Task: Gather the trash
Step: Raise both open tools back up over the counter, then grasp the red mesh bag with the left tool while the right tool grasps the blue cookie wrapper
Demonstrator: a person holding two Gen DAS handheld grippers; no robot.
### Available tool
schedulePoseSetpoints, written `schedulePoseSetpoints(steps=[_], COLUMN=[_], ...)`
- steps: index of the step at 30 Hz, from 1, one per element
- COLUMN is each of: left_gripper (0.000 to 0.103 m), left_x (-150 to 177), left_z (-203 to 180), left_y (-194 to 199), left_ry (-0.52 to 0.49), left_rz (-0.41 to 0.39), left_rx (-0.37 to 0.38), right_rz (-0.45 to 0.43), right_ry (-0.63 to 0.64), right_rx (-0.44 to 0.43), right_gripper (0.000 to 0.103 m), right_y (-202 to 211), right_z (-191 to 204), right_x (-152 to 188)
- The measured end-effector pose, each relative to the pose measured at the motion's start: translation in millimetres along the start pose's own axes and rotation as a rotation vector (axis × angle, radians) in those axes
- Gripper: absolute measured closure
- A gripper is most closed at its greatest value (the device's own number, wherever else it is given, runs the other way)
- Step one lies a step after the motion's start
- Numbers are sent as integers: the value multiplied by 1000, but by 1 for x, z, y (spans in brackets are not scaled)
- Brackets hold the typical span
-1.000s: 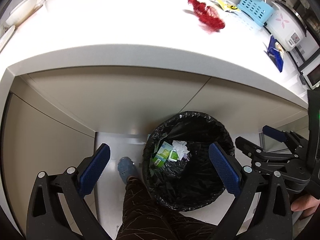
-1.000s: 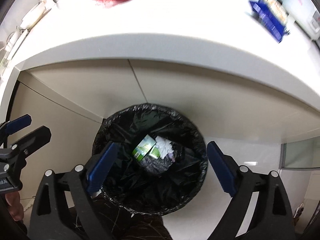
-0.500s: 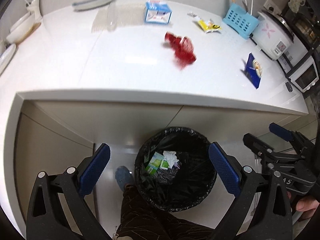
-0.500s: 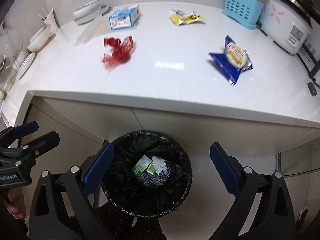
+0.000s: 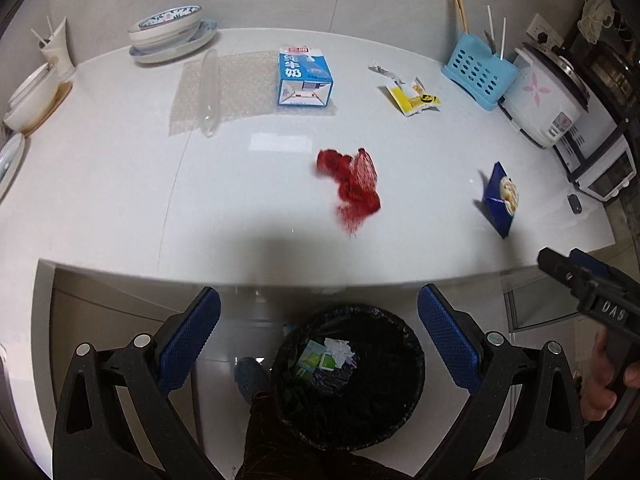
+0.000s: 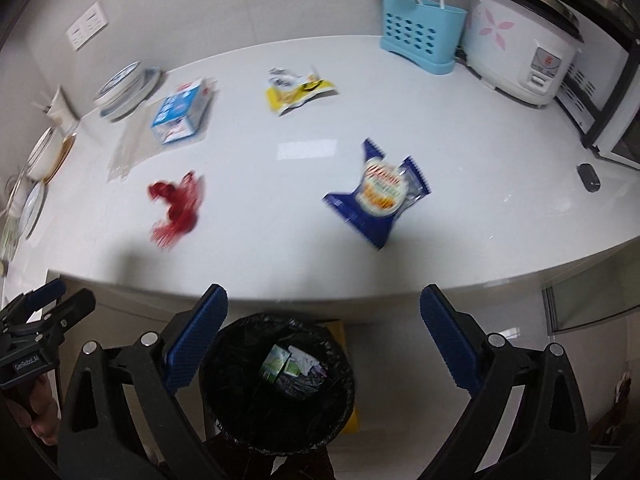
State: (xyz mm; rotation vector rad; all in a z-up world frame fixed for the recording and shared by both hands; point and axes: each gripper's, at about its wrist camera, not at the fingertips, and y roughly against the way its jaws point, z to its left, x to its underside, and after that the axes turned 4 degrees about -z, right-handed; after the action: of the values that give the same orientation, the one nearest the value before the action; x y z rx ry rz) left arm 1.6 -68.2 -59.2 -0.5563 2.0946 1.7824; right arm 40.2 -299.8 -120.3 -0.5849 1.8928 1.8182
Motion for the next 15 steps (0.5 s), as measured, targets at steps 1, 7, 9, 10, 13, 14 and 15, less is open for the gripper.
schedulePoseSetpoints(steps=[1,7,9,10,13,14,15], left_gripper=[6,6,7,7,8,8,8], left_x=[-6,-40,-49,-54,-63,-66,-69], left_z=[0,-3,-4,-5,-7,-8,-9], left_y=[-4,-39,-52,-59,-75,-80,-87], left_ry=[-1,-10,-8,-10,-13,-13,-14], left_rz=[3,47,69,78,103,113,126], left_rx=[2,6,16,19,24,25,25], right_rz=[4,79,98,105,133,145,156], right_ry=[-16,-145,-174,-186,-223,-234,-248], right_rx=[19,49,62,65,64,63,60], right_gripper=[10,10,10,10,10,10,10], right_y=[-5,-39,-49,-52,-65,-70,-76], right_z=[-7,-43,-52,-55,-60,-61,-62], right_x=[-9,-38,-46,-50,-61,-64,-67])
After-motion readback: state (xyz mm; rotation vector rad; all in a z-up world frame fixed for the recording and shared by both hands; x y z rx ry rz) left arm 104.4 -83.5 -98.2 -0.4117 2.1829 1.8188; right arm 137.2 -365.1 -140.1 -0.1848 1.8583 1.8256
